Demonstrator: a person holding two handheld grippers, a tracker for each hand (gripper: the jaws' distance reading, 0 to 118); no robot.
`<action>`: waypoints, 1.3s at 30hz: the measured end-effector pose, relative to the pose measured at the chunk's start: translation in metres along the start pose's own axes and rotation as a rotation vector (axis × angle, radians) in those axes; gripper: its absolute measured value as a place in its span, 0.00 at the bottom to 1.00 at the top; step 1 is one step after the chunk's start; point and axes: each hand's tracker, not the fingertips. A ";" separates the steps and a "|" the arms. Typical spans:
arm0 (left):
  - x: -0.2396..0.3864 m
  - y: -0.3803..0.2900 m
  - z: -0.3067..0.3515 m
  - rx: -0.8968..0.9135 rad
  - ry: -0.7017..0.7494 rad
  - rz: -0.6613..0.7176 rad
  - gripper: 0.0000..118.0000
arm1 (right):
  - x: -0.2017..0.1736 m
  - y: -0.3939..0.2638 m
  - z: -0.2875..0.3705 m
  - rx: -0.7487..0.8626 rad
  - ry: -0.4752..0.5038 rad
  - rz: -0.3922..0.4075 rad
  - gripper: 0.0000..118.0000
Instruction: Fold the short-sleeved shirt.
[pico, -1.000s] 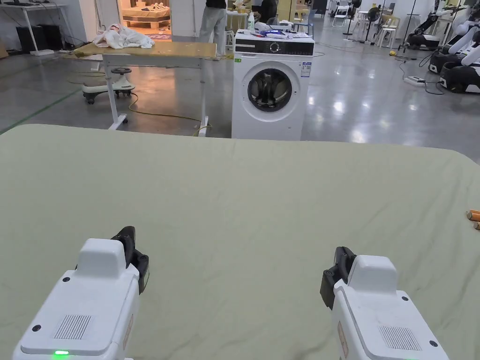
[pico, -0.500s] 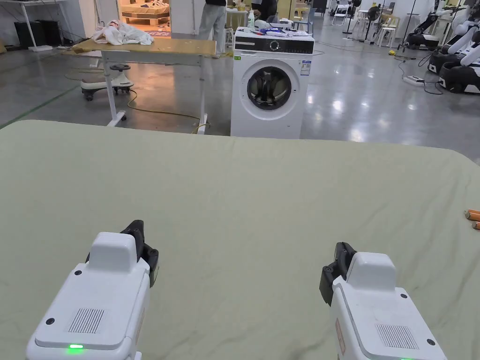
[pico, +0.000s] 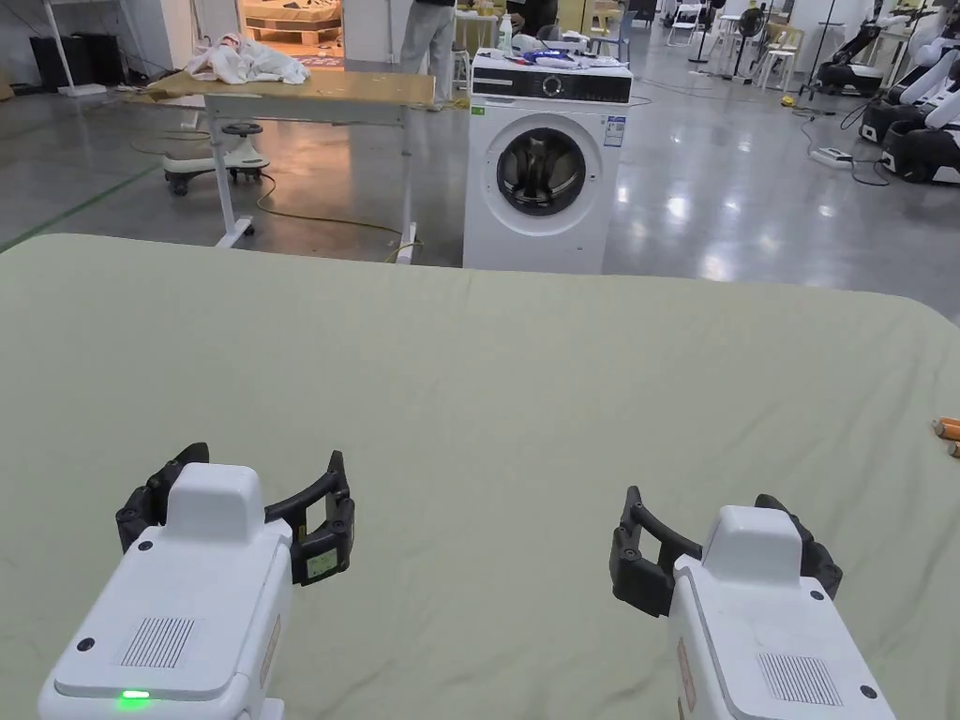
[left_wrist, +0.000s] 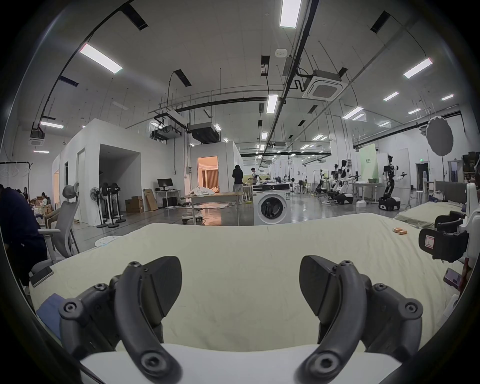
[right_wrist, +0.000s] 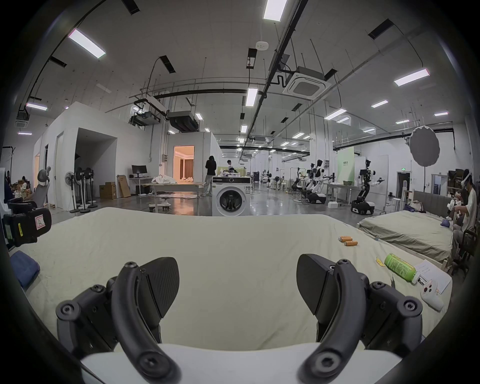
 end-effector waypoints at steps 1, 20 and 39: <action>0.000 0.000 0.000 0.002 0.001 0.006 0.82 | 0.000 0.000 0.000 0.003 0.000 -0.003 0.82; -0.006 -0.010 0.001 0.006 0.077 -0.021 0.84 | -0.005 -0.002 -0.005 0.007 -0.015 -0.012 0.94; -0.015 -0.006 -0.003 -0.036 0.048 0.034 0.84 | -0.007 0.023 -0.019 -0.191 -0.050 -0.237 0.93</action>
